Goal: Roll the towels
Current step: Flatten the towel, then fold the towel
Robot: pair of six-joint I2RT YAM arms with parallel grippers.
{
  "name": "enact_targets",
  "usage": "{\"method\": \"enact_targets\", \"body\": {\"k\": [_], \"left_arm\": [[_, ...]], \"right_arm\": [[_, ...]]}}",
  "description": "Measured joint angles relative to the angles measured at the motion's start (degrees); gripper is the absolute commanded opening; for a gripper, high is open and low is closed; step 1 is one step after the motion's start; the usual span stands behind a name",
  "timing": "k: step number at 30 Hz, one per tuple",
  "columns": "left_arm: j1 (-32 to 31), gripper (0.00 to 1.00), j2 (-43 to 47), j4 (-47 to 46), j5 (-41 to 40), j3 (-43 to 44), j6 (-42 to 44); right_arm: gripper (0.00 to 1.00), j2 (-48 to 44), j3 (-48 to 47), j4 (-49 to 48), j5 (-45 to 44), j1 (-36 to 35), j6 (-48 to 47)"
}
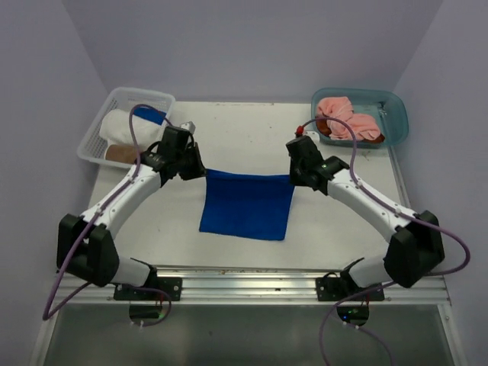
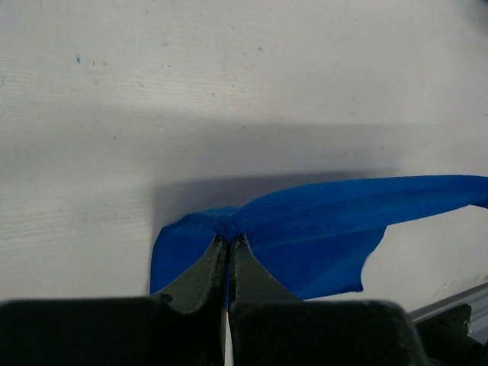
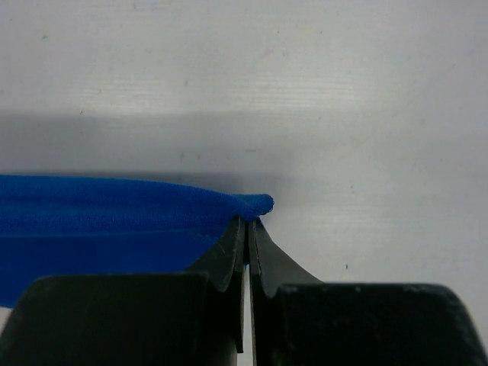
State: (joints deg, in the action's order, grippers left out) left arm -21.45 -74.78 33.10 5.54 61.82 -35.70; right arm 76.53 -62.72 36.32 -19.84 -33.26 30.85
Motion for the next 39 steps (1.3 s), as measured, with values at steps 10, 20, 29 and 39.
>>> {"method": "enact_targets", "body": {"k": [10, 20, 29, 39], "left_arm": [[6.5, 0.00, -20.7, -5.6, 3.6, 8.3, 2.4], [8.3, 0.00, -21.5, -7.3, 9.7, 4.6, 3.9], [8.2, 0.00, -10.2, -4.6, 14.0, -10.9, 3.9], [8.2, 0.00, -5.1, -5.8, 15.6, -20.9, 3.4]], "right_arm": [[0.00, 19.8, -11.5, -6.7, 1.5, 5.3, -5.9], [0.00, 12.8, 1.8, -11.1, 10.2, 5.6, -4.4], [0.00, 2.1, 17.0, -12.5, 17.3, 2.8, 0.8], [0.00, 1.2, 19.8, -14.1, 18.6, 1.8, 3.4]]}}
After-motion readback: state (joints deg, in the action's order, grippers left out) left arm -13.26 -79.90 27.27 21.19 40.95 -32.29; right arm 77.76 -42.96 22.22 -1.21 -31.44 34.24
